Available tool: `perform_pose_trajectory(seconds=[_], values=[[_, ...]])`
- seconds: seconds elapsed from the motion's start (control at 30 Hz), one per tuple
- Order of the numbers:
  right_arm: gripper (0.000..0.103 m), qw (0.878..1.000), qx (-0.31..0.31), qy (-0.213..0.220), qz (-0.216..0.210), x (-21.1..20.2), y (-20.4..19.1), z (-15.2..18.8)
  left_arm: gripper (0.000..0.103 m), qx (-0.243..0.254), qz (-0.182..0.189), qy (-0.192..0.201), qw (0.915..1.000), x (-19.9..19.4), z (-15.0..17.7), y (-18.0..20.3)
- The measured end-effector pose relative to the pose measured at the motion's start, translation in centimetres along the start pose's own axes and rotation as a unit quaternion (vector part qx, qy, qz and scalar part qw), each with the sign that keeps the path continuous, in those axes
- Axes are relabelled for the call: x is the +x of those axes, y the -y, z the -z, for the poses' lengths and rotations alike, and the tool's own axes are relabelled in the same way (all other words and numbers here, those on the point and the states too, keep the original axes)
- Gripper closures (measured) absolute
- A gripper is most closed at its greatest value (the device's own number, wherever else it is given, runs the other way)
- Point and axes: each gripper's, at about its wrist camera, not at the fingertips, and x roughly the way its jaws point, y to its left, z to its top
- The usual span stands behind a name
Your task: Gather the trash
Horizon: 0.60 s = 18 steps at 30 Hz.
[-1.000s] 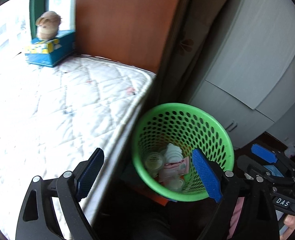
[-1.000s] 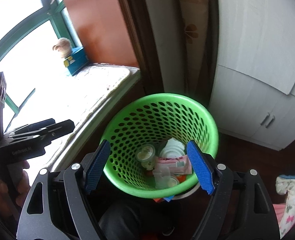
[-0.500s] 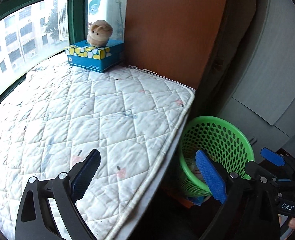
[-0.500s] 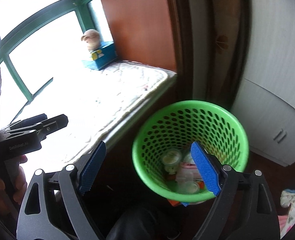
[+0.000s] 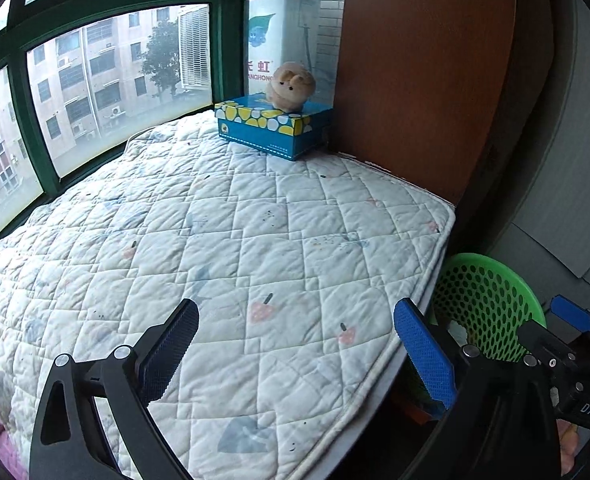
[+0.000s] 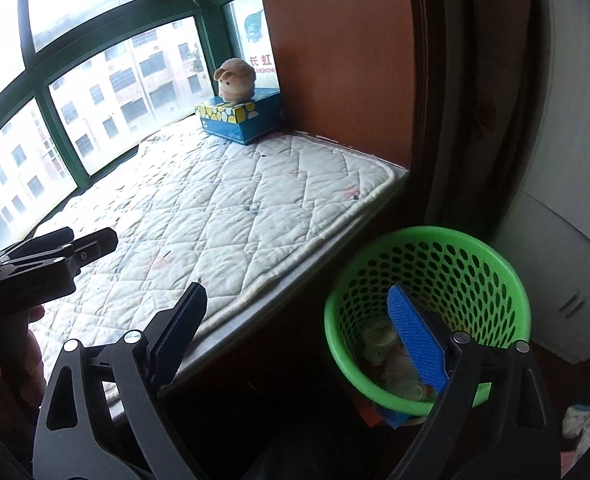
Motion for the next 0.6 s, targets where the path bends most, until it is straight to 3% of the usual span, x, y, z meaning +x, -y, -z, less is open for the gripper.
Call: perform_pose_trajectory(seconds=[0.6], values=[[0.009,0.999,-0.036,0.025,-0.004,-0.5,-3.5,-0.1,0.008,-0.03,-0.033,0.013,0.9989,-2.6,2.2,-4.3]])
